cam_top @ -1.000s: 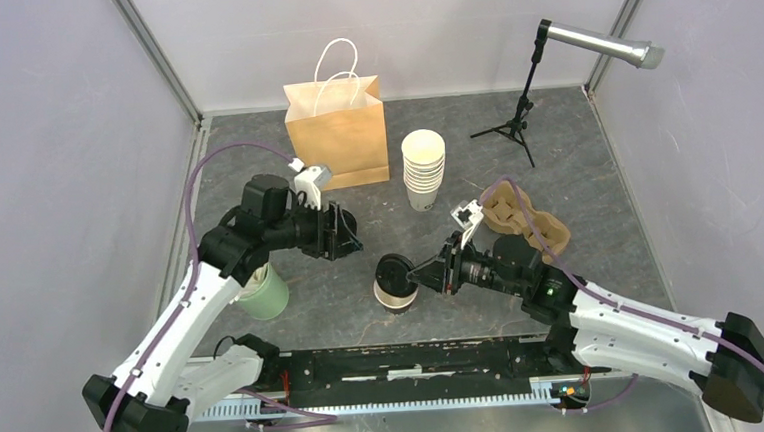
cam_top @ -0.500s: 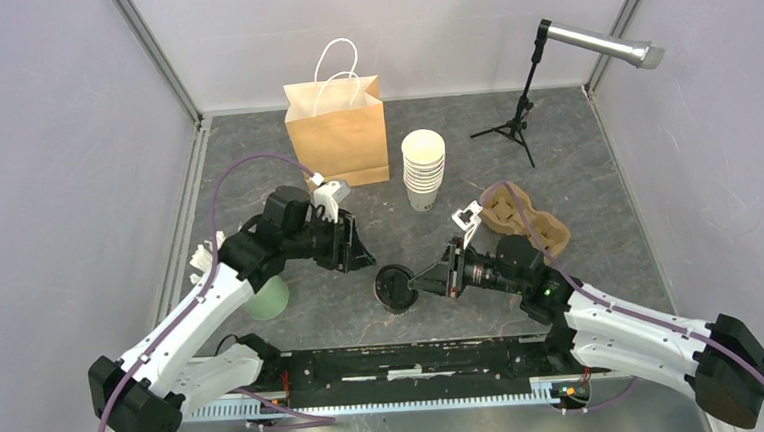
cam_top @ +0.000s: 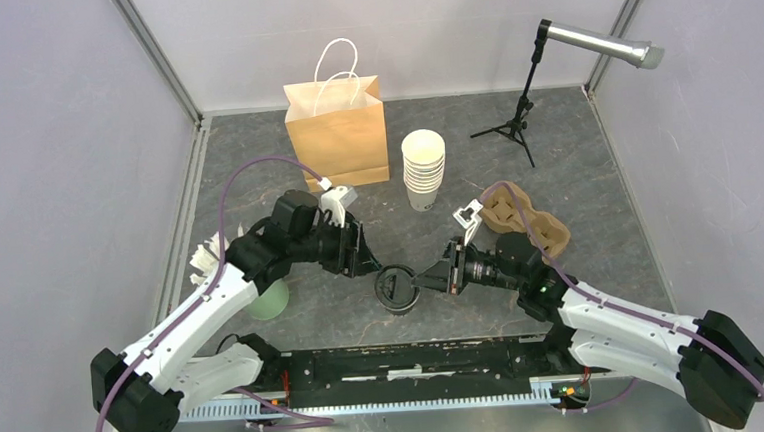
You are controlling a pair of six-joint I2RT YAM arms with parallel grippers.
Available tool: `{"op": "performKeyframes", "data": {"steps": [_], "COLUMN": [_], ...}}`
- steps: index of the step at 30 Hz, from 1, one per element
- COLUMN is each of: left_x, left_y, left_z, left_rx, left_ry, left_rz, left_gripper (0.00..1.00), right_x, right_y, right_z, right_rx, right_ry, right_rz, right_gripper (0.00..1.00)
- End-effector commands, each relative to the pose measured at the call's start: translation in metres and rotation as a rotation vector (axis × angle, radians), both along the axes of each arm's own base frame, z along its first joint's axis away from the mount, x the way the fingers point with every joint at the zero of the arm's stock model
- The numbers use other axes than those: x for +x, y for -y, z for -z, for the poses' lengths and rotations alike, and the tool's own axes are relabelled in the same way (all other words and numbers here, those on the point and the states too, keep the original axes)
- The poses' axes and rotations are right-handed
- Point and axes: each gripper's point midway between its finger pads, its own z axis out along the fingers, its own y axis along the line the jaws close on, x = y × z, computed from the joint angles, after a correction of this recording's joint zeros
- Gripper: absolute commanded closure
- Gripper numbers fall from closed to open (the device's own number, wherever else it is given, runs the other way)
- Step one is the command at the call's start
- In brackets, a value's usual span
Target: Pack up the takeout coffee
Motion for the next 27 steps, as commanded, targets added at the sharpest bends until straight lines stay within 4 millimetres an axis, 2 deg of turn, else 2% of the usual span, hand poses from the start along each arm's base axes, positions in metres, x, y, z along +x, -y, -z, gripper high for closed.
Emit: {"op": "performKeyframes", "data": {"steps": [1, 6, 12, 22, 27], "left_x": [0.004, 0.002, 0.004, 0.003, 0.003], "left_y": [0.006, 0.009, 0.012, 0.019, 0.021], "left_z": [-0.002, 0.008, 0.019, 0.020, 0.021], "left_rx": [-0.017, 0.005, 0.046, 0.042, 0.051], "left_ry": [0.006, -0.016, -0.029, -0.029, -0.030], "left_rz": [-0.012, -0.002, -0.004, -0.003, -0.003], "left_gripper": [0.28, 0.28, 0.30, 0.30, 0.31], "right_x": [0.005, 0.010, 0.012, 0.011, 0.014], "right_y": [0.002, 0.005, 0.008, 0.005, 0.007], "right_z": [0.001, 0.011, 0.018, -0.010, -0.012], "right_rx": [0.008, -0.017, -0.028, 0.042, 0.048], "right_ry": [0.015, -0.008, -0.017, -0.003, -0.011], "right_rz": [0.002, 0.016, 0.024, -0.004, -0.006], "right_gripper": [0.73, 0.70, 0.71, 0.71, 0.71]}}
